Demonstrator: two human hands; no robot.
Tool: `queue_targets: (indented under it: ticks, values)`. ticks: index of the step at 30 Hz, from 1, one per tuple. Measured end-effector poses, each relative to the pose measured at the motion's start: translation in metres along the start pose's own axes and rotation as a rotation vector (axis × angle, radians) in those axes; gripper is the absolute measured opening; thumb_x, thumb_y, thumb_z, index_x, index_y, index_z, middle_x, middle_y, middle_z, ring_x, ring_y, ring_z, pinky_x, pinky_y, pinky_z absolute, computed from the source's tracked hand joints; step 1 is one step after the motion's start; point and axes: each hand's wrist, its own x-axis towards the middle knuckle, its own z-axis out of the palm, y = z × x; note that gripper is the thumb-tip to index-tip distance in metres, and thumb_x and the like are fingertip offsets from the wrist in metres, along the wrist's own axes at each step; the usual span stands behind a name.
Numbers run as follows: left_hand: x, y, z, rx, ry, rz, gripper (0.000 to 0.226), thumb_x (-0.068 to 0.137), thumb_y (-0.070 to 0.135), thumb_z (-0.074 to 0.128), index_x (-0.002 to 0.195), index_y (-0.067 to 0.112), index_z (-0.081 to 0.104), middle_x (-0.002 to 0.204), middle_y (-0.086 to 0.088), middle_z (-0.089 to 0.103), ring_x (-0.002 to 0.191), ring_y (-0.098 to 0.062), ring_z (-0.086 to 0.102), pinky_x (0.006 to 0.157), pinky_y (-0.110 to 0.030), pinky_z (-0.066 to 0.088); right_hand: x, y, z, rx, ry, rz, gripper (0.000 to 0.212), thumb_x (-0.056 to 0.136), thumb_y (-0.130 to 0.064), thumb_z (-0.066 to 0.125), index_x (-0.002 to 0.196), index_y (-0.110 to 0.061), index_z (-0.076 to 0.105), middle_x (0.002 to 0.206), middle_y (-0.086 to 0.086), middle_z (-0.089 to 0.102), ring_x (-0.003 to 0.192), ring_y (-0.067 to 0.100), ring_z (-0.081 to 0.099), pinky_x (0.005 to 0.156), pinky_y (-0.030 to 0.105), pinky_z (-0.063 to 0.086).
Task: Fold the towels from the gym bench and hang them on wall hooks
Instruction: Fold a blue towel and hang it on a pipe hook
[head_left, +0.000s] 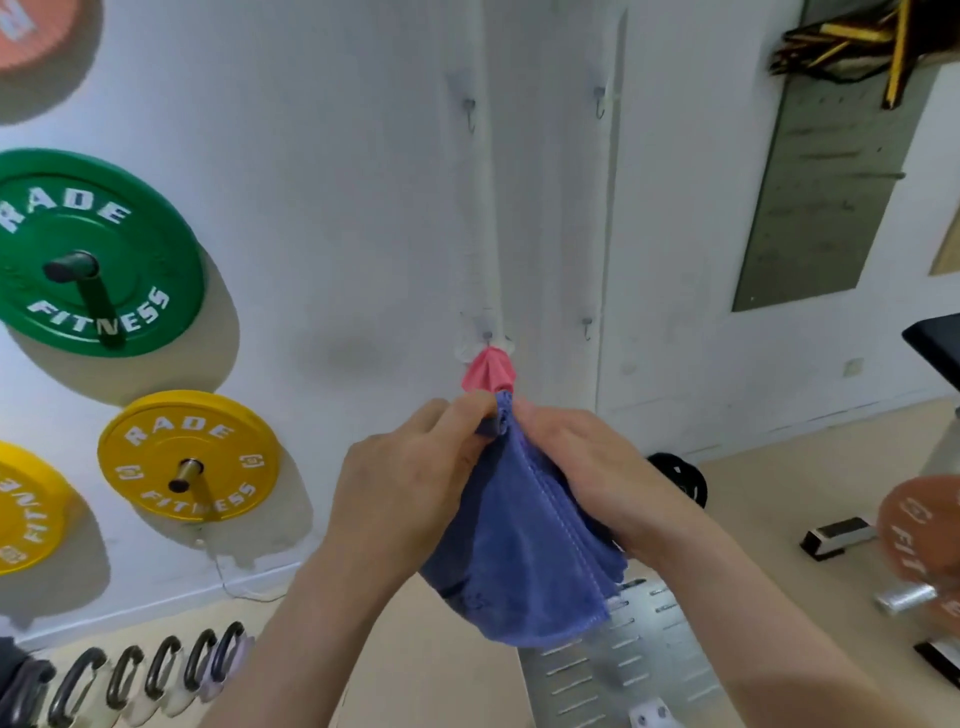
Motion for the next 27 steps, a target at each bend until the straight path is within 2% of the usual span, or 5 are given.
queue_targets:
  ticks: [6,13,17,21,27]
  values:
    - [0.097,-0.066,0.027,-0.365,-0.074,-0.236,0.033,0.076,0.061,0.061,0.091,0.039,0.042,0.061,0.008,0.063,0.056,-0.007,0.056,0.051,-0.022,0.044,0.112,-0.005,-0.041,-0.100,0.091,-0.188,0.017,0.095,-0.015,0.056,0.108,-0.013,0.066,0.103,0.013,0.070,0.097,0.027,0.067,0.092,0.042,0.053]
    - [0.162,-0.180,0.057,-0.071,-0.187,-0.037,0.036,0.067,0.072,0.045,0.071,0.037,0.050,0.053,0.009,0.052,0.051,-0.010,0.047,0.047,-0.017,0.029,0.240,0.001,-0.066,-0.262,0.325,-0.233,0.011,0.094,-0.010,0.052,0.095,-0.010,0.063,0.080,-0.001,0.063,0.073,0.009,0.057,0.072,0.029,0.048]
    - [0.216,-0.207,0.082,0.001,-0.124,-0.052,0.027,0.081,0.054,0.051,0.103,0.043,0.040,0.061,0.008,0.059,0.058,-0.013,0.054,0.057,-0.028,0.043,0.295,0.001,-0.064,-0.572,0.584,-0.237,0.015,0.094,-0.016,0.047,0.080,-0.013,0.052,0.065,-0.006,0.054,0.062,0.013,0.049,0.062,0.030,0.042]
    - [0.257,-0.236,0.108,-0.224,-0.073,-0.124,0.050,0.081,0.032,0.064,0.125,0.040,0.044,0.083,0.018,0.051,0.079,-0.004,0.052,0.075,-0.025,0.043,0.334,-0.022,-0.089,-0.418,0.411,-0.214,0.016,0.095,-0.010,0.048,0.091,-0.013,0.064,0.080,0.002,0.066,0.076,0.017,0.060,0.071,0.031,0.049]
    - [0.321,-0.255,0.129,-0.332,-0.204,-0.145,0.028,0.059,0.060,0.055,0.076,0.039,0.062,0.091,0.013,0.052,0.088,-0.001,0.050,0.073,-0.019,0.038,0.374,-0.047,-0.137,-0.422,0.236,-0.238,0.026,0.096,-0.004,0.046,0.104,-0.018,0.067,0.103,0.007,0.072,0.101,0.023,0.067,0.093,0.041,0.053]
